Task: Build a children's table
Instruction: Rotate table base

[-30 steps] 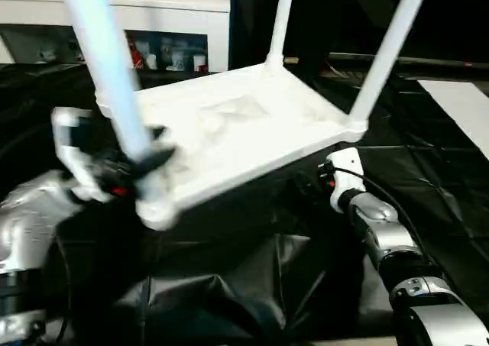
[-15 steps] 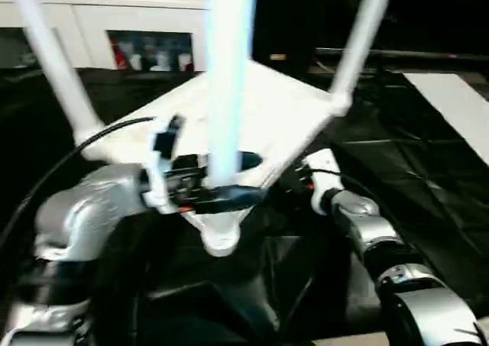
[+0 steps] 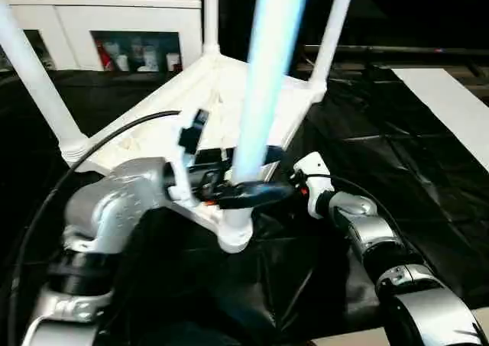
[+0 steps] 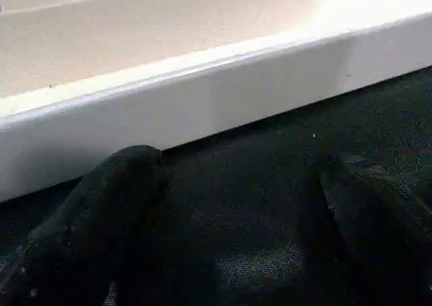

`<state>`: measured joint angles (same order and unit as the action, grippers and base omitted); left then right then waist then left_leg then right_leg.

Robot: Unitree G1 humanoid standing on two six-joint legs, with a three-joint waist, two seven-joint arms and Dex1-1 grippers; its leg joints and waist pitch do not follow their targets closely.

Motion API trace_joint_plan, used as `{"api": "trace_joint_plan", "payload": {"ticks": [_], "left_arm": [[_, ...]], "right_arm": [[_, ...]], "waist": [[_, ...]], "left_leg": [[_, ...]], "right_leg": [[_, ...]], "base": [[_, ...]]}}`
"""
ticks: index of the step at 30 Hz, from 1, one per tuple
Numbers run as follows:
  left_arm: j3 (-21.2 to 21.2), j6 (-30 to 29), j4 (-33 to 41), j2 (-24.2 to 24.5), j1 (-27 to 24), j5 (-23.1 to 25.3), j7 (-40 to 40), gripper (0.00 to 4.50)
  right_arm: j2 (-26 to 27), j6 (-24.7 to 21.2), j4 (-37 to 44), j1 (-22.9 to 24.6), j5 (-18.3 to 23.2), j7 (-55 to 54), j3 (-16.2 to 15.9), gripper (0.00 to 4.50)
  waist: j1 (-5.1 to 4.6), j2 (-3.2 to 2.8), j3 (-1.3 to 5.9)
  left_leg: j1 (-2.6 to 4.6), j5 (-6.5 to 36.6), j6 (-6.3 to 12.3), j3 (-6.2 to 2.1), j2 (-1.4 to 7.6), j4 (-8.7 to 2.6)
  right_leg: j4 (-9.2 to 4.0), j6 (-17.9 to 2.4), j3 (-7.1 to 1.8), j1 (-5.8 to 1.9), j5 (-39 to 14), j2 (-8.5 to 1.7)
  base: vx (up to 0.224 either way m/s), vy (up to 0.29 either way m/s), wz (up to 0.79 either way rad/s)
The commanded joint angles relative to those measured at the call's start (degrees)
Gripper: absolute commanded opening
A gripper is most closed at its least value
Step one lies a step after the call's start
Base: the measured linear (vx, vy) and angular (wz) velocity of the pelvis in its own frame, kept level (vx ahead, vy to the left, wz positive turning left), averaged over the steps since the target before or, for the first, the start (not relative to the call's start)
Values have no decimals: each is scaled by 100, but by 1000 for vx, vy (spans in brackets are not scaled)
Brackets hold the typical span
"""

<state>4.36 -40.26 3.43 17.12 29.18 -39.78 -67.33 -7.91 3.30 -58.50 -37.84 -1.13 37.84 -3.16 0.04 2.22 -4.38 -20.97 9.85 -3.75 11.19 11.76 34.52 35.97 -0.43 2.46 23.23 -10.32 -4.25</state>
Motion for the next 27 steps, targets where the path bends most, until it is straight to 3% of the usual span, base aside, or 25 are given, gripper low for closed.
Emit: {"api": "trace_joint_plan", "payload": {"ticks": [1,2,3,7,11,14,15,18,19,20,21,23,27], "left_arm": [[518,38,293,-242,143,-88,50,450],[506,29,304,-224,130,-92,51,450],[421,-12,381,-53,27,-99,25,450],[39,-259,570,418,-289,-259,-109,450],[-224,-365,595,672,-475,-296,-173,450],[-446,-383,542,787,-448,-420,-155,450],[-596,-438,567,820,-416,-576,-97,450],[-836,-731,690,854,-393,-976,20,450],[-843,-745,699,856,-395,-993,27,450],[-914,-883,779,884,-417,-1174,60,450],[-1084,-1284,1015,992,-502,-1721,65,450],[-1116,-1646,1302,1163,-650,-2146,-16,450],[-888,-1803,1591,1334,-834,-2129,-122,450]], "right_arm": [[246,76,99,-80,-234,-8,-448,447],[231,75,88,-83,-243,-37,-437,447],[131,77,42,-95,-272,-182,-360,447],[-114,44,32,-71,-228,-330,-157,447],[-284,20,116,-2,-248,-323,-106,447],[-401,23,188,23,-253,-270,-77,447],[-467,38,191,36,-254,-245,-71,447],[-549,61,189,49,-242,-196,-65,447],[-552,62,189,50,-240,-194,-66,447],[-581,67,184,54,-229,-177,-68,447],[-650,68,156,54,-221,-112,-73,447],[-721,63,149,57,-240,-23,-110,447],[-767,60,134,49,-245,-8,-114,447]], "waist": [[82,-177,441],[81,-171,439],[80,-203,436],[41,-189,425],[87,-245,433],[111,-239,425],[105,-152,426],[165,-192,422],[180,-156,423],[186,-159,420],[187,-135,424],[197,-138,446],[208,-145,449]], "left_leg": [[67,1741,-126,-84,106,-408],[68,1765,-138,-83,106,-409],[77,1831,-157,-89,103,-413],[67,1997,-176,-97,93,-418],[110,1926,-119,-64,88,-397],[105,1954,-147,-68,85,-407],[101,1947,-137,-57,86,-404],[106,1899,-152,-56,82,-397],[100,1873,-147,-60,81,-401],[92,1852,-141,-56,80,-400],[89,1838,-148,-47,77,-393],[55,1613,-115,-53,77,-392],[53,1392,-44,-28,90,-382]], "right_leg": [[-434,-1540,-199,-286,-1286,-278],[-438,-1540,-197,-280,-1310,-275],[-440,-1526,-193,-275,-1365,-273],[-451,-1409,-189,-276,-1667,-260],[-476,-1391,-202,-223,-1723,-240],[-479,-1339,-194,-221,-1810,-232],[-490,-1314,-192,-221,-1856,-228],[-479,-1244,-199,-207,-1984,-241],[-478,-1219,-198,-210,-2005,-243],[-483,-1200,-202,-207,-2017,-246],[-470,-1199,-201,-210,-2020,-245],[-434,-1237,-197,-238,-1760,-241],[-402,-1355,-206,-236,-1331,-228]], "base": [[0,0,0],[0,0,0],[0,0,0],[0,0,0],[0,0,0],[0,0,0],[0,0,0],[0,0,0],[0,0,0],[0,0,0],[0,0,0],[0,0,0],[0,0,0]]}}
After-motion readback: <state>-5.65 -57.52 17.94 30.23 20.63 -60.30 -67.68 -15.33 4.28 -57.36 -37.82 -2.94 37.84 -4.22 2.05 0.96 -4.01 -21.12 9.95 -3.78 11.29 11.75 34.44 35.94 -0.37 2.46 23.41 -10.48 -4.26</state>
